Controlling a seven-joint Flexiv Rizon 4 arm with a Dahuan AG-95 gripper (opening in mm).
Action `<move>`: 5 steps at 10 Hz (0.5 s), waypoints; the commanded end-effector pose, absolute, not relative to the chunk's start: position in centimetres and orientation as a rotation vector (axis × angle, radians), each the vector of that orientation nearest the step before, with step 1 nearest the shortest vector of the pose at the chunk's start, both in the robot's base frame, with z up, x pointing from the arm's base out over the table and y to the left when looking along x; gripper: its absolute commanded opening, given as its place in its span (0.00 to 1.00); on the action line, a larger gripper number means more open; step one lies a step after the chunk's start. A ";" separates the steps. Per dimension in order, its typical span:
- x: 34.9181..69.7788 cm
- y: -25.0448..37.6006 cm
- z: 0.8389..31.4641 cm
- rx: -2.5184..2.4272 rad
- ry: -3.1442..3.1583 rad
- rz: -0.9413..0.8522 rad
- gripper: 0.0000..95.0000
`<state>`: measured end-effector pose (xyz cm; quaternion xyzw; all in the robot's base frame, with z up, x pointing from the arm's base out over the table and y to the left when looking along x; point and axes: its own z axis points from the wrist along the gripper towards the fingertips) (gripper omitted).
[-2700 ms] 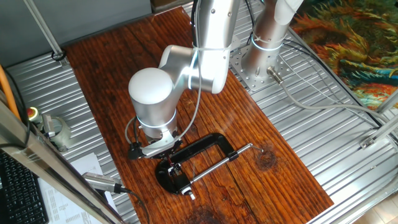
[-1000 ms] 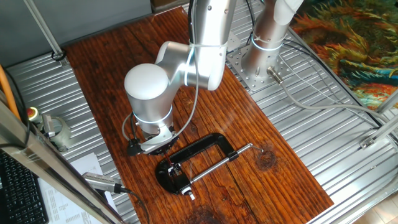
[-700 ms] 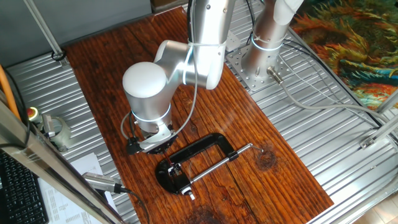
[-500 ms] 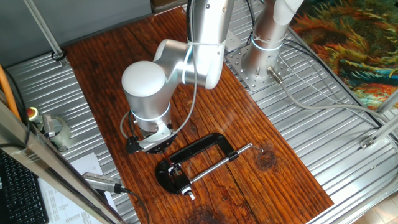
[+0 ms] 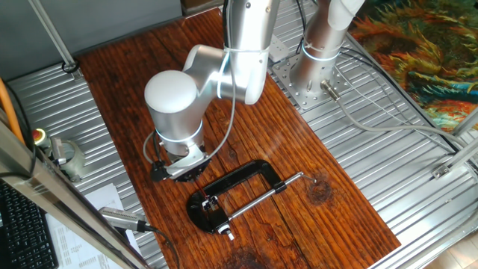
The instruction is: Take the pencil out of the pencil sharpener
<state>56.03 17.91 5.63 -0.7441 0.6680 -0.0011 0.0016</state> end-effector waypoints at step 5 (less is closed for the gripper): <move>56.0 16.8 5.7 -2.354 2.076 -0.003 0.00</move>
